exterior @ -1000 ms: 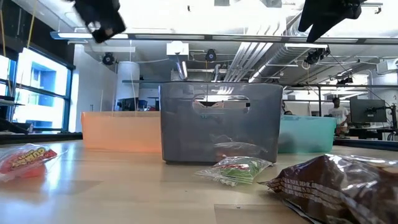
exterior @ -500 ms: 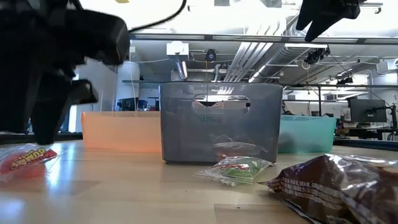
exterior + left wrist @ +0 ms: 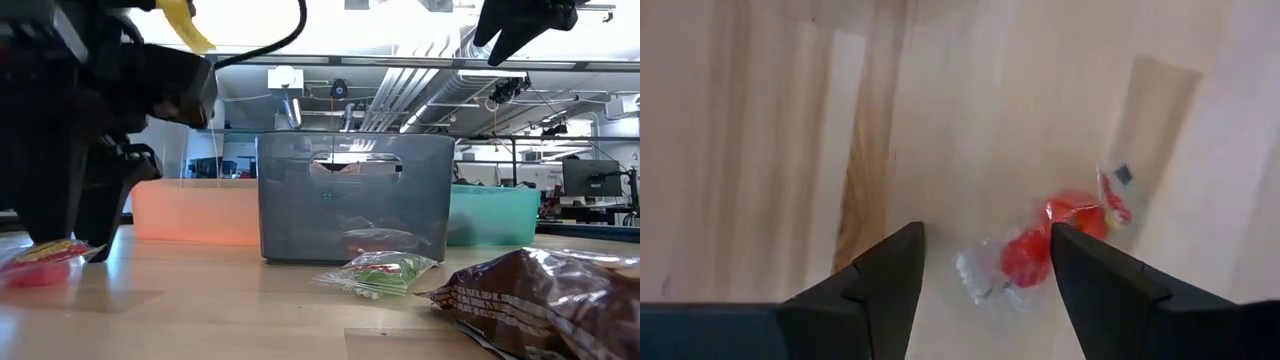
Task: Sort candy by brand, put in halloween buckets
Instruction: Put the red gummy into the black bin
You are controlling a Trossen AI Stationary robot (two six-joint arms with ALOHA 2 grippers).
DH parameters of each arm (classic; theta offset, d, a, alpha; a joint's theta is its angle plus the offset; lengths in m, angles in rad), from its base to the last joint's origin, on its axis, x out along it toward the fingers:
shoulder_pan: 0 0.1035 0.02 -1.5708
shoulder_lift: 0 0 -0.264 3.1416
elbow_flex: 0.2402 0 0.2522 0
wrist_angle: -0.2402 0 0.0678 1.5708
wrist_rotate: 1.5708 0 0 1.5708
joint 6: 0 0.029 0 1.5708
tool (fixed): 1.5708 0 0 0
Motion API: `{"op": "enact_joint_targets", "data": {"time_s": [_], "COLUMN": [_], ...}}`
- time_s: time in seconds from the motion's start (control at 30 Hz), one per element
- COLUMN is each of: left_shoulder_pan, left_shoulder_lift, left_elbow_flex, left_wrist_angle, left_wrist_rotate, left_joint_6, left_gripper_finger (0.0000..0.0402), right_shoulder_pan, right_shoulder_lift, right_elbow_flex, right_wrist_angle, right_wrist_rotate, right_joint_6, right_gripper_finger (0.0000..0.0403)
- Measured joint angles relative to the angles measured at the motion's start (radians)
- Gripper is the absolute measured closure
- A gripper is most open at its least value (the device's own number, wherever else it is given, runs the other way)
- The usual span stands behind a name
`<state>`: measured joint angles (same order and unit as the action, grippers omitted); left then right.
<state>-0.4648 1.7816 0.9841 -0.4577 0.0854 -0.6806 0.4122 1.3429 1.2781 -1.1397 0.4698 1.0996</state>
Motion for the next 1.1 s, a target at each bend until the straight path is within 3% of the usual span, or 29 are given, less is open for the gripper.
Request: {"op": "enact_joint_targets", "data": {"time_s": [0.2,0.27,0.37,0.43,0.53,0.73,0.93,1.1], "left_shoulder_pan": [-0.003,-0.002,-0.001,0.003,0.022,0.088,0.164,0.208], "left_shoulder_lift": [0.022,0.009,-0.024,-0.075,-0.188,-0.367,-0.332,-0.236], "left_elbow_flex": [0.001,0.0,-0.005,-0.007,-0.004,0.083,0.172,0.171], "left_wrist_angle": [-0.002,-0.009,-0.016,-0.033,-0.015,0.07,0.183,0.229], "left_wrist_rotate": [-0.002,-0.005,0.004,0.004,-0.017,-0.18,-0.275,-0.279], "left_joint_6": [-0.007,-0.007,0.002,0.013,0.036,0.095,0.274,0.293], "left_gripper_finger": [0.0226,0.0268,0.0362,0.0387,0.0389,0.04,0.0401,0.039], "right_shoulder_pan": [0.0,0.0,0.0,0.0,0.0,0.0,-0.02,-0.033], "right_shoulder_lift": [0.0,0.0,0.0,0.0,0.0,0.0,0.0,0.0], "right_elbow_flex": [0.0,0.0,0.0,0.0,0.0,0.0,0.0,0.0], "right_wrist_angle": [0.001,0.001,0.001,0.001,0.001,0.001,0.003,0.003], "right_wrist_rotate": [0.0,0.001,0.026,0.039,0.052,0.108,0.142,0.139], "right_joint_6": [0.0,0.0,0.0,0.0,0.0,0.002,0.026,0.023], "right_gripper_finger": [0.0197,0.0197,0.0197,0.0197,0.0197,0.0197,0.0197,0.0197]}}
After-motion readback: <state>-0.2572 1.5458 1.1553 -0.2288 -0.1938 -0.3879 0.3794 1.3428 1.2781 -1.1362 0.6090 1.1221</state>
